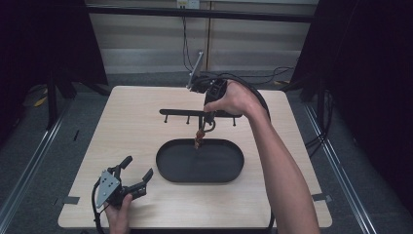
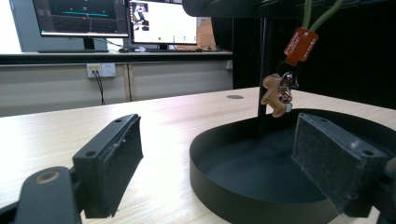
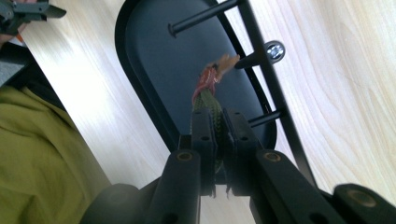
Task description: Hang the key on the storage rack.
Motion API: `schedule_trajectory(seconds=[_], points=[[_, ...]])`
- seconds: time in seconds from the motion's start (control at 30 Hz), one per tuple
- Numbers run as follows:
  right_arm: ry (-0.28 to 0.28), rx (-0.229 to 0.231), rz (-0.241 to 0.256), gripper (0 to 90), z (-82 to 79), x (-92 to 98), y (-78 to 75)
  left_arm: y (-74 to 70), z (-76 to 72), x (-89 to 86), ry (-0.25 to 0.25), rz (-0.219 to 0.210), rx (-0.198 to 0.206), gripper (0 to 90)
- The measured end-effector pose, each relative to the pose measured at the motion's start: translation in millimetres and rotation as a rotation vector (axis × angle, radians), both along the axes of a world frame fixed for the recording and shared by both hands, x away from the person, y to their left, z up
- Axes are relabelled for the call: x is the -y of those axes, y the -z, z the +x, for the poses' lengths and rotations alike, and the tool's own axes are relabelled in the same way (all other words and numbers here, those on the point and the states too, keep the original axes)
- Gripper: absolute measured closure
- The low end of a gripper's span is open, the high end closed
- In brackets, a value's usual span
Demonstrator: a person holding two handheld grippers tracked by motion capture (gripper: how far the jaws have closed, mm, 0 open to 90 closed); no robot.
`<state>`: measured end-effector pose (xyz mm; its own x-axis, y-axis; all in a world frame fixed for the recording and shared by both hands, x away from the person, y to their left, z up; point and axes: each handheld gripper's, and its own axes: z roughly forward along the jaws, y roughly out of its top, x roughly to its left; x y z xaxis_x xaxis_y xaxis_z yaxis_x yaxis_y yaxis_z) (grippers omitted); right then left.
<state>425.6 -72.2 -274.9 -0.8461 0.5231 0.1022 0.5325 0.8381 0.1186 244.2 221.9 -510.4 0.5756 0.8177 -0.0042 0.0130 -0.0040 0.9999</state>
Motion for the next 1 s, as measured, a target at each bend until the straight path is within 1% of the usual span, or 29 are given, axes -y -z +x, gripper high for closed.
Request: schedule_trajectory(seconds=[0.07, 0.1, 0.17, 0.23, 0.3, 0.4, 0.47, 0.57, 0.63, 0.7, 0.77, 0.83, 0.97, 1.0], points=[[0.004, 0.003, -0.001, 84.0, 2.2, 0.0, 1.3, 0.0, 0.0, 0.0, 0.002, -0.001, 0.001, 15.6], [0.01, 0.004, -0.01, 83.9, 3.1, -0.1, 2.2, 0.0, 0.0, 0.0, 0.003, -0.002, 0.001, 15.6], [0.009, 0.0, 0.002, 83.9, 5.6, 0.8, 3.9, -0.1, 0.0, -0.3, 0.004, 0.003, -0.001, 15.6], [0.025, 0.005, -0.003, 83.9, 8.6, 1.9, 5.0, -0.1, 0.0, -0.3, 0.005, 0.003, -0.001, 15.6], [0.028, 0.001, 0.0, 83.9, 10.6, 2.8, 6.3, -0.1, 0.0, -0.5, 0.005, 0.004, -0.001, 15.6], [0.036, 0.007, -0.001, 83.9, 12.9, 5.3, 6.4, -0.1, 0.0, -0.3, 0.006, 0.003, -0.001, 15.6], [0.042, 0.006, -0.001, 83.8, 13.6, 7.6, 6.5, 0.0, 0.1, -0.3, 0.005, 0.002, 0.001, 15.6], [0.045, -0.001, 0.016, 83.2, 14.5, 11.1, 6.2, 0.0, -0.1, -0.2, 0.004, 0.001, 0.0, 15.6], [0.046, 0.003, 0.011, 83.0, 14.8, 11.8, 5.7, 0.0, 0.1, -0.1, 0.008, -0.001, -0.001, 15.6], [0.048, -0.003, 0.014, 82.1, 15.0, 12.8, 5.9, 0.0, 0.3, -0.1, 0.012, 0.0, 0.0, 15.6], [0.07, -0.006, 0.008, 83.2, 15.3, 14.7, 6.6, 0.0, 0.1, -0.1, 0.009, 0.0, -0.001, 15.6], [0.055, -0.006, 0.009, 83.0, 14.2, 16.0, 7.9, 0.0, 0.2, -0.1, 0.011, 0.001, -0.001, 15.6], [0.061, -0.001, 0.028, 82.9, 14.2, 19.3, 8.4, 0.0, 0.2, -0.1, 0.011, 0.001, 0.0, 15.6], [0.066, 0.006, 0.029, 82.7, 14.6, 19.9, 8.2, 0.0, 0.2, -0.1, 0.011, 0.0, 0.0, 15.6]])
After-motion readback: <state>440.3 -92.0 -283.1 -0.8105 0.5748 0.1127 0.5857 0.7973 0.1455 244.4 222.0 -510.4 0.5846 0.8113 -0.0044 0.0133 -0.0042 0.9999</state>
